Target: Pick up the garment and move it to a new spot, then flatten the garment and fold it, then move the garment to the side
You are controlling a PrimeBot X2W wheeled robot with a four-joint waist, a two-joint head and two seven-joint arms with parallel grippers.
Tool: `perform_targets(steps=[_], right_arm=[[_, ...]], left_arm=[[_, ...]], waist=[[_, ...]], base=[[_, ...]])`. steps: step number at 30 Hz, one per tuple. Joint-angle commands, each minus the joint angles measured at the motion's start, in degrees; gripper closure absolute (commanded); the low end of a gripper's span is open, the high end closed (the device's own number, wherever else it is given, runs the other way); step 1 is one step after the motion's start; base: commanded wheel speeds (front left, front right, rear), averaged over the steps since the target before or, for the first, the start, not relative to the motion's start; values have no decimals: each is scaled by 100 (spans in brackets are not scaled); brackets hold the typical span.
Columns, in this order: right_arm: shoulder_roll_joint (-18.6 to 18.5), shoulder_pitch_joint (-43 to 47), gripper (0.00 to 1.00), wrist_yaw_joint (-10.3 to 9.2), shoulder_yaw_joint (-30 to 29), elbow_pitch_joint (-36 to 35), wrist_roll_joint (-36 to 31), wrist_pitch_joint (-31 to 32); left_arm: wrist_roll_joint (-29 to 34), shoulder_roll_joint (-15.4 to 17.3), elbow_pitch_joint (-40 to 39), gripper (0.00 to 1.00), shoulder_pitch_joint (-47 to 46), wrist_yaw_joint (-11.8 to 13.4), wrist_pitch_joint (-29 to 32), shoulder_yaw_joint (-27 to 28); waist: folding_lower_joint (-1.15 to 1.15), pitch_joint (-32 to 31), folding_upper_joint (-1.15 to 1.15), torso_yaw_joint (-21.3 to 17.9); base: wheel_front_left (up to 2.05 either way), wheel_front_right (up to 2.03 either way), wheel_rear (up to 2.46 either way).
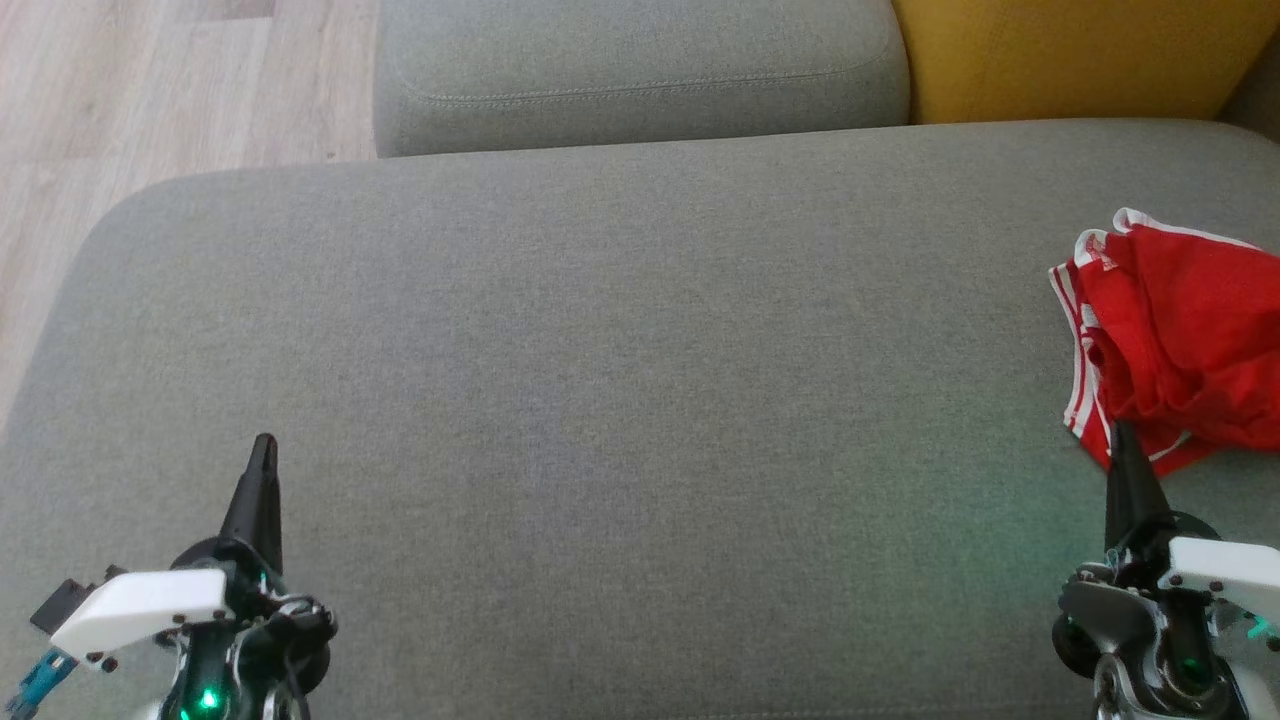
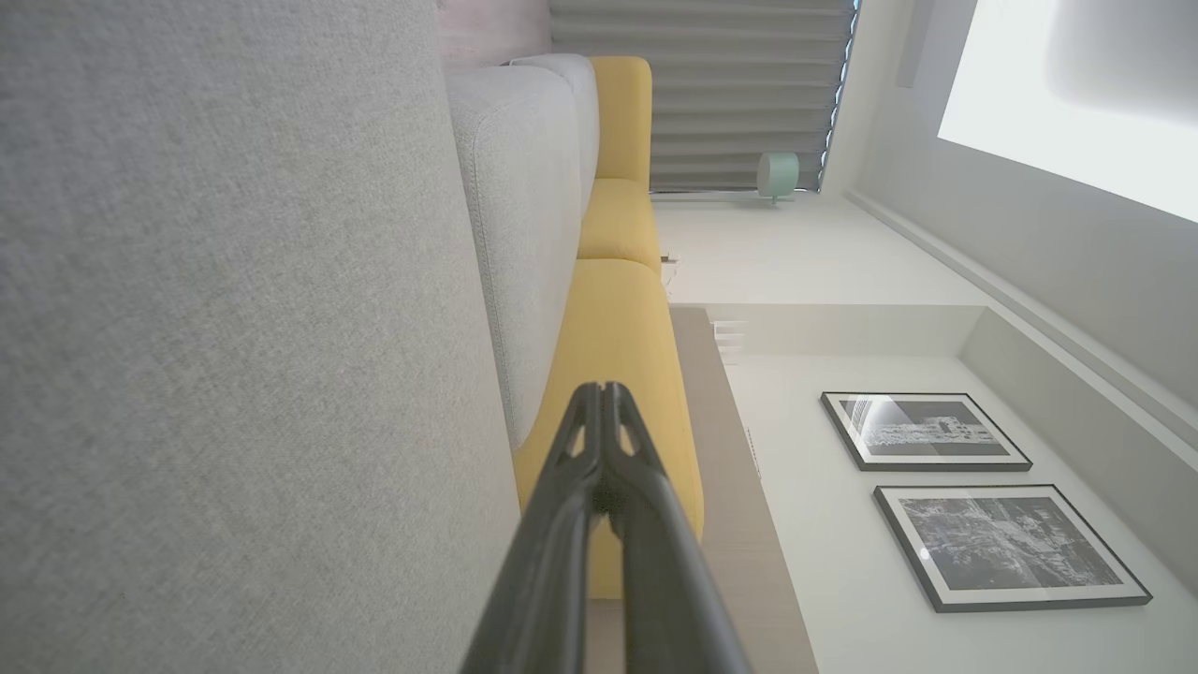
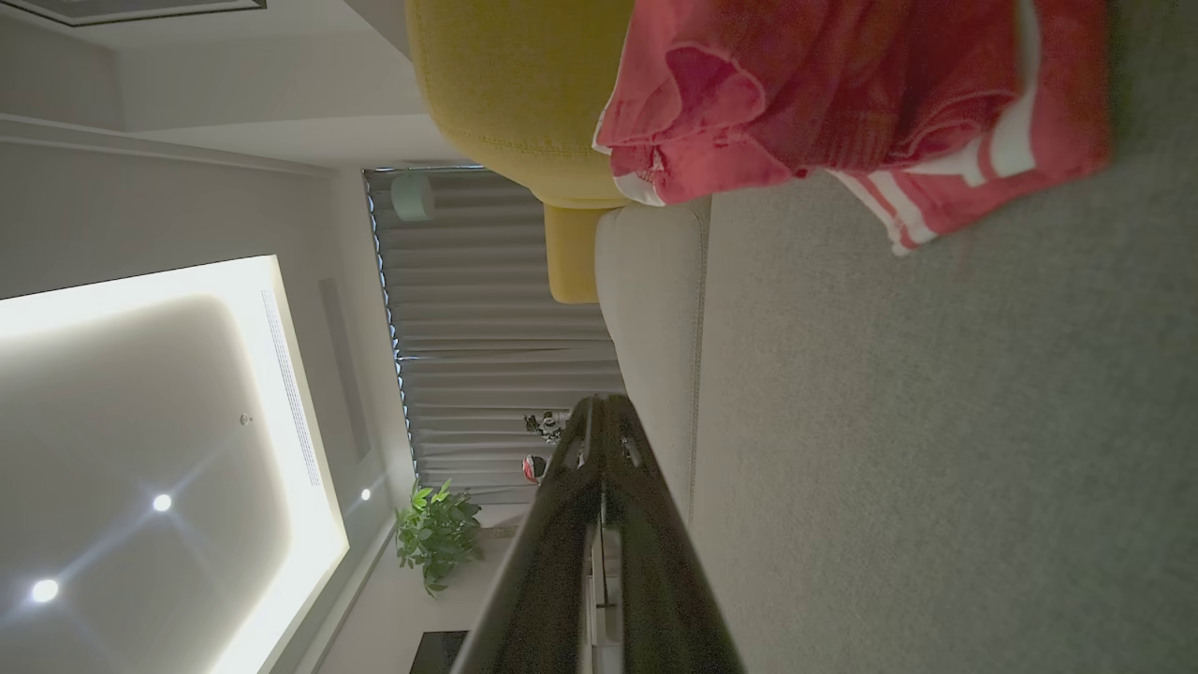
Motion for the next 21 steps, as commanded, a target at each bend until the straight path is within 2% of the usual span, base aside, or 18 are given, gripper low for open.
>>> perform_targets(steps=[1, 21], right_arm=[[-93, -279, 100, -4, 95, -176, 29, 47], [-72, -282, 100, -4, 67, -174, 4, 70]], left_arm=[[-34, 50, -165, 100, -297, -42, 49, 209], [-34, 50, -166, 100, -297, -42, 49, 208]], waist=[[0, 0, 0, 0], [0, 0, 0, 0]], base=[[0, 0, 0], [0, 0, 0]])
